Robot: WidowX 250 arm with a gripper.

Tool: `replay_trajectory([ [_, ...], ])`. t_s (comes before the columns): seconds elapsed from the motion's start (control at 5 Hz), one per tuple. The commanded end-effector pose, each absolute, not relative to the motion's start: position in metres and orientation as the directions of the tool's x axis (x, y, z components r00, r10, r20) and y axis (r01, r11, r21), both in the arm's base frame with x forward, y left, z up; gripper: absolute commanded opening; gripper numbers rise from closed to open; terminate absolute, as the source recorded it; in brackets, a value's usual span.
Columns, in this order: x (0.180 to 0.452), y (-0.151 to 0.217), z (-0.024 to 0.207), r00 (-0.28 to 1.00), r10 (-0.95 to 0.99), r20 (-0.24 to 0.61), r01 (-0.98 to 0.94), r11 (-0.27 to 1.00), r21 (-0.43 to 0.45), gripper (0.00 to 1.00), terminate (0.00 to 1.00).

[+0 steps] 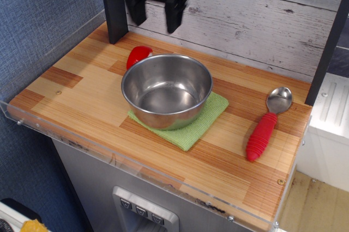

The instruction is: Place red vegetable inside of pot.

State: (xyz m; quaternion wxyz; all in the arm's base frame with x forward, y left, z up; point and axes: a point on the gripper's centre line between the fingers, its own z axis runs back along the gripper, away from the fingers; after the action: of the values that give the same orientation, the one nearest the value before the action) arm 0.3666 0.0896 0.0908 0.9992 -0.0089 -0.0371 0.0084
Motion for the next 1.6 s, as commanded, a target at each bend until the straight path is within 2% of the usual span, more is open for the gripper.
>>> replay_trajectory([
  [0.0, 0.354, 0.123, 0.078, 0.990, 0.118, 0.072, -0.115, 0.993, -0.040, 1.00, 0.00],
  [0.4, 0.342, 0.127, 0.062, 0.980, 0.181, 0.081, -0.179, 0.983, -0.036, 1.00, 0.00],
  [1.2, 0.352, 0.112, 0.037, 0.958, 0.260, 0.118, -0.264, 0.964, 0.021, 1.00, 0.00],
  [1.4, 0.352, 0.115, 0.030, 0.956, 0.274, 0.100, -0.278, 0.960, 0.023, 1.00, 0.00],
])
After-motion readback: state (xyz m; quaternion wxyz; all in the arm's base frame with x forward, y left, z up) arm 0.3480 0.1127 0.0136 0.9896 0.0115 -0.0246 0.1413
